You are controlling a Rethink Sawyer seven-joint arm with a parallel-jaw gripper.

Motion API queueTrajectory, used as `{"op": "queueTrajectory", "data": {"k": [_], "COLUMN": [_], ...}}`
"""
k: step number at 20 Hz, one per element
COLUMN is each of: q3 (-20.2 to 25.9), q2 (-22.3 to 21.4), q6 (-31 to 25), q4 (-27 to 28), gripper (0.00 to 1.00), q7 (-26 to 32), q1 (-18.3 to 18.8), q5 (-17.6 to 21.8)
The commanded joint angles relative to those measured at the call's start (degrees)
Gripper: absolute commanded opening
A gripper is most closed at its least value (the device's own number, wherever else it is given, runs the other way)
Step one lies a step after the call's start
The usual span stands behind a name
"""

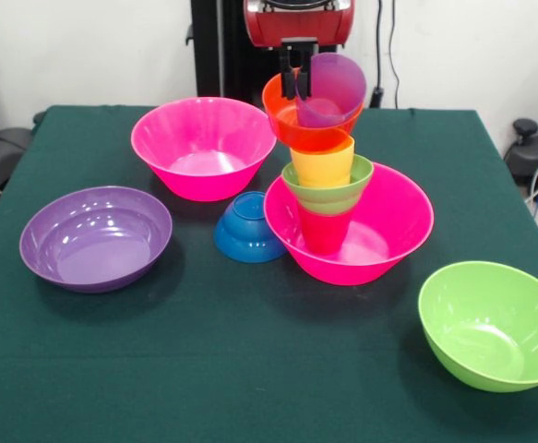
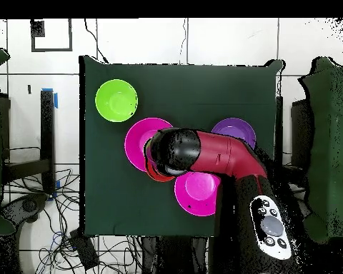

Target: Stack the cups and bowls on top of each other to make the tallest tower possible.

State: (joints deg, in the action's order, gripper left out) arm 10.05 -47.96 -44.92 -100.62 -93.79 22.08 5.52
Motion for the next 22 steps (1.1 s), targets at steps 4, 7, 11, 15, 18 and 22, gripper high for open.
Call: {"op": "queueTrajectory", "data": {"k": [4, 7, 11, 15, 18, 22], "q3": [2.0, 2.4, 2.7, 2.8, 3.0, 3.4], "q2": [2.9, 2.7, 2.1, 1.8, 1.2, 0.1], "q6": [0.3, 1.1, 2.2, 3.3, 4.8, 7.0], "q4": [4.4, 3.9, 3.1, 2.1, 0.8, -1.5], "gripper": [0.00, 0.00, 0.00, 0.00, 0.00, 0.00], "q7": [-5.7, -5.7, -5.7, -5.8, -5.4, -5.1], "q1": [0.4, 0.7, 0.9, 1.0, 1.2, 1.7], "q5": [-1.2, -1.8, -2.3, -2.8, -3.0, -3.1]}}
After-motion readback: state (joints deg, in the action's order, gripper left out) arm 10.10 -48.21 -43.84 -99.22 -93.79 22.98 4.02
